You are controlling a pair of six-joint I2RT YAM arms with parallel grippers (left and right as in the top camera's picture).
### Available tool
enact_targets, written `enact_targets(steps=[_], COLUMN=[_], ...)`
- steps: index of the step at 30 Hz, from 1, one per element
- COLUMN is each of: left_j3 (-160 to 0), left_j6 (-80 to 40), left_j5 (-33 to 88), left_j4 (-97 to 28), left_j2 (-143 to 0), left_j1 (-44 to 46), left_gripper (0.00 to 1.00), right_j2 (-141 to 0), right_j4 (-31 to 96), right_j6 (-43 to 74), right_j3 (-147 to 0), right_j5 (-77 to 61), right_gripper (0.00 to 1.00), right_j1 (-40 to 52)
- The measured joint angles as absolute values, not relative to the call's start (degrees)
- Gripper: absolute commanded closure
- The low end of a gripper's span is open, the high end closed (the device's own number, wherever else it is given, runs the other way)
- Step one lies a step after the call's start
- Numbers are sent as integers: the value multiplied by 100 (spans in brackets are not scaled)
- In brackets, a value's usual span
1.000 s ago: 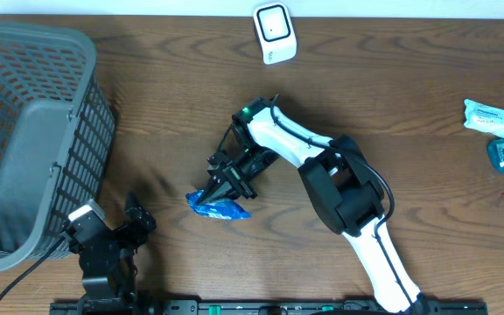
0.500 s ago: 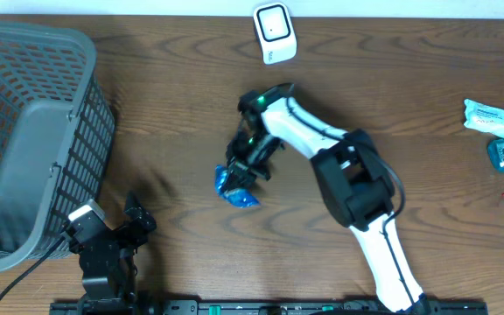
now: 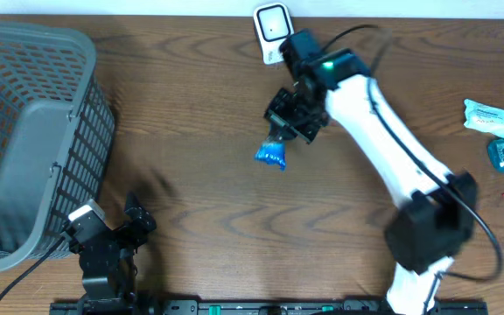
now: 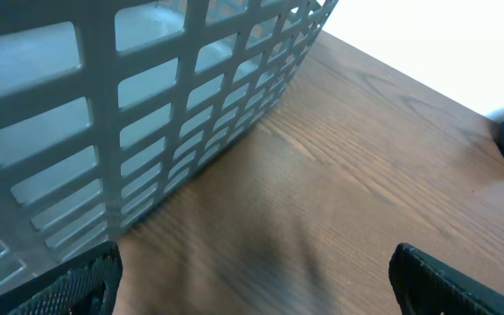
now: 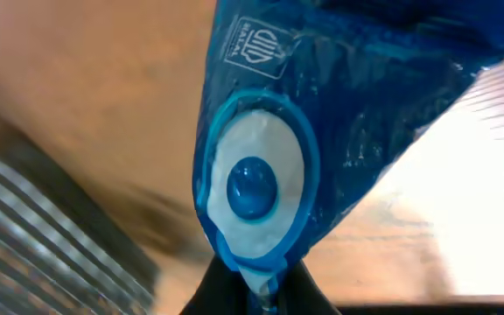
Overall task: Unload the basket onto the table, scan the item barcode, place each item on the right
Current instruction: 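Hold the Oreo pack under the white scanner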
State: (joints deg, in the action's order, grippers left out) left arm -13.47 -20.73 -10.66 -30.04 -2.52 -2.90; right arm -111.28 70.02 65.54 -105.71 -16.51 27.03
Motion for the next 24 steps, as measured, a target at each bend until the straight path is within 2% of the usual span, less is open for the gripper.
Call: enact_targets(steps=[5, 9, 16, 24], left_j3=[-1347, -1347, -1347, -1347], left_j6=[-2073, -2073, -2073, -2073], left_j5=[-1066, -1066, -1066, -1066], left_j4=[-3006, -3006, -3006, -3004], left_j2=[-252, -252, -252, -252], left_j1=[-290, -290, -292, -290], left_gripper=[2, 3, 2, 2], right_j2=[-10868, -10940, -11072, -11915], right_j4=[6578, 5717, 4036, 1813], right_j6=[7516, 7907, 8055, 7789], right_j3=[-10573, -10567, -10562, -10578], right_j5=[-725, -49, 1166, 1645], right_gripper=[99, 99, 98, 98], right_j1=[2696, 2696, 2674, 2397])
